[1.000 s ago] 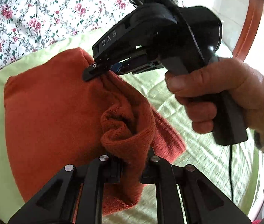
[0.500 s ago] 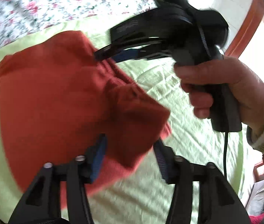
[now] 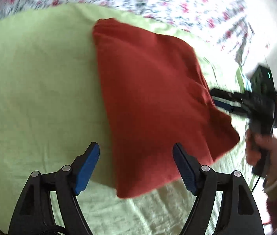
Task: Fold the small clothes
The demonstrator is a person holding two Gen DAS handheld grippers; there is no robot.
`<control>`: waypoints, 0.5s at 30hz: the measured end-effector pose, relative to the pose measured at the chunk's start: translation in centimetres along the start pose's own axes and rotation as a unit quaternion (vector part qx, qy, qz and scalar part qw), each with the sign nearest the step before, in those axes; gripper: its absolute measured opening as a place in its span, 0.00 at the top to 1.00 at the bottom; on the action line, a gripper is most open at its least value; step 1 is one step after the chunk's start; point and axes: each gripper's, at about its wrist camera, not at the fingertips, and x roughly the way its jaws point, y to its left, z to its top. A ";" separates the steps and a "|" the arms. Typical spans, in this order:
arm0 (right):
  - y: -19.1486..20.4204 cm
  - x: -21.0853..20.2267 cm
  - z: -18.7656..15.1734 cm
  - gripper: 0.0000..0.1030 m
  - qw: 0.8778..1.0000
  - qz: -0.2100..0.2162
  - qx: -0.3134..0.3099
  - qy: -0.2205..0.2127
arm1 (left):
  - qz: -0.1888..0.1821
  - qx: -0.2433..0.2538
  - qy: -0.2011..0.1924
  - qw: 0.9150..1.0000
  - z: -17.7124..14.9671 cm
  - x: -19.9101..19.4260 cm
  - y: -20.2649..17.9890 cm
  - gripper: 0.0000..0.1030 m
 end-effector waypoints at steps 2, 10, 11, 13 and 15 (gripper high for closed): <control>-0.2 0.3 0.2 0.29 1.000 0.003 0.001 0.004 | -0.007 -0.019 0.001 1.000 0.6 0.5 1.2 0.23; -1.3 2.1 1.1 0.29 0.999 0.020 0.001 0.029 | -0.050 -0.078 0.016 0.996 4.6 5.1 3.6 0.22; -1.5 2.5 1.2 0.29 0.999 0.022 0.002 0.032 | -0.060 -0.089 0.021 0.994 5.4 6.2 3.9 0.22; -2.0 3.6 1.5 0.29 0.999 0.031 0.008 0.042 | -0.070 -0.098 0.022 0.992 5.8 7.3 4.1 0.32; -2.0 4.3 1.6 0.33 0.998 0.050 0.006 0.048 | -0.081 -0.093 0.022 0.992 6.5 8.2 3.6 0.54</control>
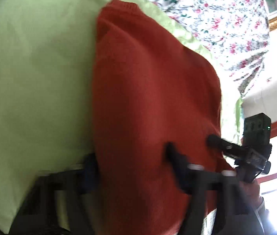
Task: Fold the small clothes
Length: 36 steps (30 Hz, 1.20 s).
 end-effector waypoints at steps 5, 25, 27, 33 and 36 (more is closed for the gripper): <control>1.1 1.0 0.0 0.70 1.000 0.012 0.000 0.020 | 0.007 0.036 -0.019 0.999 -0.3 -1.3 -1.6 0.76; 15.9 11.1 -5.7 0.73 0.987 0.121 -0.052 0.096 | 0.094 -0.018 -0.068 0.993 -8.0 -17.0 11.1 0.72; 15.9 12.0 -6.1 0.65 0.989 0.094 -0.057 0.102 | 0.098 -0.039 -0.066 0.992 -8.4 -16.7 11.9 0.63; 15.2 9.8 -5.4 0.53 0.995 0.039 -0.054 0.078 | 0.121 -0.055 -0.102 0.986 -9.6 -19.3 12.4 0.45; 15.6 7.1 -5.0 0.53 0.997 0.004 -0.072 0.033 | 0.130 -0.065 -0.107 0.984 -10.1 -20.1 12.8 0.44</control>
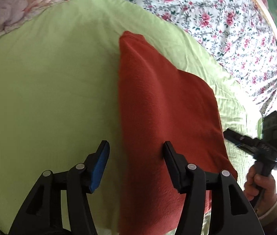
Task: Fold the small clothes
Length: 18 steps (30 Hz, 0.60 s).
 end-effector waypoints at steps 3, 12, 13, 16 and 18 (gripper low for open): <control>1.6 -1.4 0.7 0.53 0.999 -0.003 -0.022 -0.040 | 0.009 -0.005 -0.002 1.000 -0.1 -0.3 0.4 0.44; 2.7 1.3 2.0 0.89 1.000 0.008 -0.004 -0.019 | 0.035 0.009 0.007 0.999 0.6 0.1 -0.6 0.44; 3.5 0.3 2.3 0.89 0.999 0.021 -0.013 -0.037 | 0.036 0.013 0.006 0.999 0.6 0.2 -0.8 0.44; 4.9 -1.8 2.8 0.89 0.997 0.013 -0.050 -0.065 | 0.032 0.008 0.013 0.999 1.0 1.1 -0.9 0.42; 3.5 -0.6 2.7 0.89 0.998 -0.007 -0.040 -0.039 | 0.028 -0.002 0.022 0.999 1.5 2.0 -0.8 0.42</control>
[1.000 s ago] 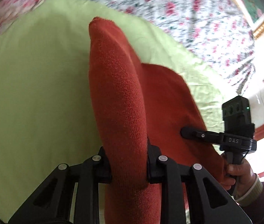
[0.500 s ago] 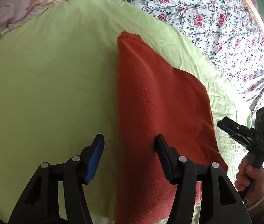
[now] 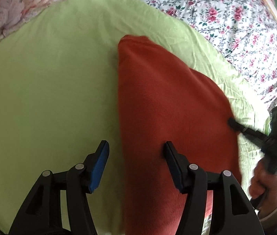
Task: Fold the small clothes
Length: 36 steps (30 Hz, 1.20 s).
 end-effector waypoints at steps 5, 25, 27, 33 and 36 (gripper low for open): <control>-3.0 2.4 -1.7 0.90 0.999 -0.013 0.030 0.030 | 0.021 -0.002 -0.002 1.000 2.4 1.6 -0.2 0.42; -0.3 -6.1 -7.6 0.51 0.999 0.024 0.011 0.040 | 0.023 0.100 -0.018 0.995 -7.4 -5.9 -1.6 0.44; -1.0 -5.6 -9.4 0.51 0.998 0.017 0.020 0.050 | 0.021 0.114 -0.015 0.993 -9.8 -6.3 -1.7 0.43; -0.7 -3.5 -11.7 0.55 0.997 0.019 0.024 0.074 | 0.044 0.151 -0.001 0.988 -14.0 -5.2 -1.7 0.41; 0.1 -2.9 -11.2 0.95 0.996 0.029 0.021 0.083 | 0.052 0.161 -0.006 0.986 -14.5 -4.7 -1.8 0.41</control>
